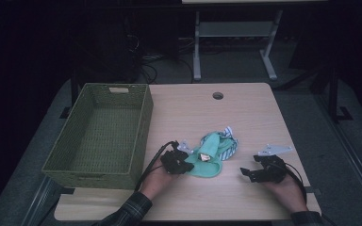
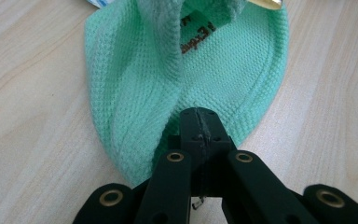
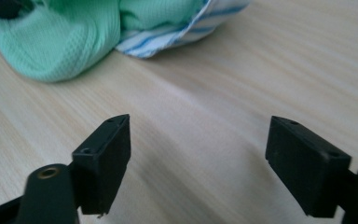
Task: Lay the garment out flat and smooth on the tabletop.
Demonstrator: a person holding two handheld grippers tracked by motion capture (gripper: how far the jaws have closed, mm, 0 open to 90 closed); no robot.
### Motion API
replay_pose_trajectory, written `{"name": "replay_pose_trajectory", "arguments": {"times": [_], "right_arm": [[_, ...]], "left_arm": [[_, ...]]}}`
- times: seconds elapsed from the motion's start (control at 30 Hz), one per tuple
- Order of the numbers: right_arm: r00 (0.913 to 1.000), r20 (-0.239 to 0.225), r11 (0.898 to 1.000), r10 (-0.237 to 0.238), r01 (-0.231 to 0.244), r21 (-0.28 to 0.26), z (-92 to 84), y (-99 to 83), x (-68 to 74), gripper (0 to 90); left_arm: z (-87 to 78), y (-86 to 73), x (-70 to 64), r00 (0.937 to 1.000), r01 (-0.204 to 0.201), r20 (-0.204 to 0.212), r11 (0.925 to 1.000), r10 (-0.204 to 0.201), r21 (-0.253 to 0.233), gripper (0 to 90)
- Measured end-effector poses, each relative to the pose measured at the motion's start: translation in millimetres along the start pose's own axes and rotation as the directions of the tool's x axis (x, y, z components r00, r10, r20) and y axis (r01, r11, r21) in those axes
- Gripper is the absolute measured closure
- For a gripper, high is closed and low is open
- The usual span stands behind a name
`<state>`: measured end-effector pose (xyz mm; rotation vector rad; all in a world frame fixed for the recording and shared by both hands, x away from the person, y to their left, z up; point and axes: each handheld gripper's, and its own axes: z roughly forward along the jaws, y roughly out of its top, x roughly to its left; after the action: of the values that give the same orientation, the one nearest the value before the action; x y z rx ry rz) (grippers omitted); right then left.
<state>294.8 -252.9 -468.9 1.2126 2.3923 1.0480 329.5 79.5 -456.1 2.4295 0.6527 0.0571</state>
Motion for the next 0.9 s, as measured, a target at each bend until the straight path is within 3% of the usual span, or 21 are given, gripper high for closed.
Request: {"name": "replay_pose_trajectory", "arguments": {"times": [0.13,0.57,0.67,0.9], "right_arm": [[0.9996,-0.028,1.000,0.001,-0.001,-0.021,-5.2,7.6,-3.1,37.9],[0.9971,-0.073,0.995,-0.019,0.012,-0.101,-19.2,44.8,-9.3,62.0],[0.9958,-0.087,0.994,-0.027,0.018,-0.106,-17.8,52.1,-8.9,67.1],[0.9925,-0.112,0.995,-0.049,0.039,-0.091,-3.0,67.5,-4.5,70.5]], "left_arm": [[0.0,0.1,0.3,1.0000,0.004,0.002,1.0000,-0.004,0.001,89.4],[-0.3,1.6,-0.5,1.0000,0.002,-0.004,0.9999,-0.002,0.015,89.5],[0.8,1.2,-1.1,0.9997,0.024,-0.002,0.9997,-0.024,-0.002,89.5],[0.3,1.5,-0.8,0.9999,0.016,-0.004,0.9998,-0.016,0.008,89.5]]}}
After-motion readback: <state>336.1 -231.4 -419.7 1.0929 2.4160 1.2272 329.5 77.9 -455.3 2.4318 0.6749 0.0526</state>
